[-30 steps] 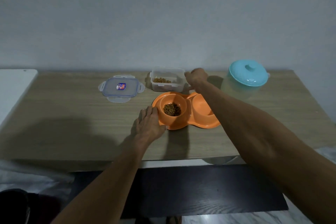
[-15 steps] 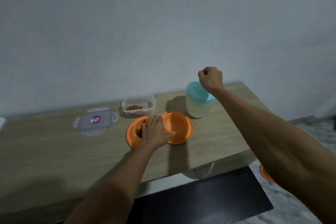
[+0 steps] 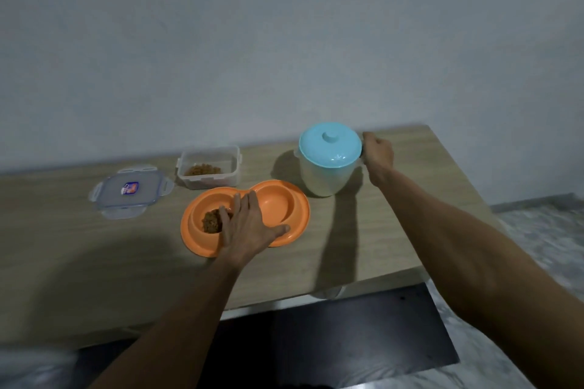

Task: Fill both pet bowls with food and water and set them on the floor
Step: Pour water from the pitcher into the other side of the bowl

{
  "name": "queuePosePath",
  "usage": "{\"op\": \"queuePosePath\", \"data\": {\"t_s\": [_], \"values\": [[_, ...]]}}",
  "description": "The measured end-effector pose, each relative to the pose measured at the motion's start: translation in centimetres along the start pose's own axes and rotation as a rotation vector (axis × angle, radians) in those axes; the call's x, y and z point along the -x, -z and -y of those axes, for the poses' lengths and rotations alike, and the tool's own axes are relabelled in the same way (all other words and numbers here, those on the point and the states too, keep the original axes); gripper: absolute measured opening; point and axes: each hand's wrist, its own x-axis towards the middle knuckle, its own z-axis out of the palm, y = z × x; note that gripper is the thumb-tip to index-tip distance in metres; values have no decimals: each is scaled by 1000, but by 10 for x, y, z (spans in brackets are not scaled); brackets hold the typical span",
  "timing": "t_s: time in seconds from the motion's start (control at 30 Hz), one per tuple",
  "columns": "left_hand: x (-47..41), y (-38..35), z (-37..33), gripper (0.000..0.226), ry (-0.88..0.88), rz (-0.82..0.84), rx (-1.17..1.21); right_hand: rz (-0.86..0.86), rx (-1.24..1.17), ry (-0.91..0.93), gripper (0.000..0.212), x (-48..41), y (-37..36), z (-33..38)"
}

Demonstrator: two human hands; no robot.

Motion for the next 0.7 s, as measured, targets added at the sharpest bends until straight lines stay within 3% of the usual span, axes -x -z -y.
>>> {"op": "queuePosePath", "data": {"t_s": [0.03,0.07,0.43,0.7], "values": [[5,-16,-10,118,93,61,10,92,-17,-60,36,-23,-9,-26],[7,-20,-8,118,76,30,20,138,-35,-89,36,-22,-7,-29],[-3,-26,-19,119,40,31,58,-21,-164,-217,15,-22,6,-29],[-5,-29,-18,121,59,47,61,-49,-65,-107,21,7,6,-3]]}}
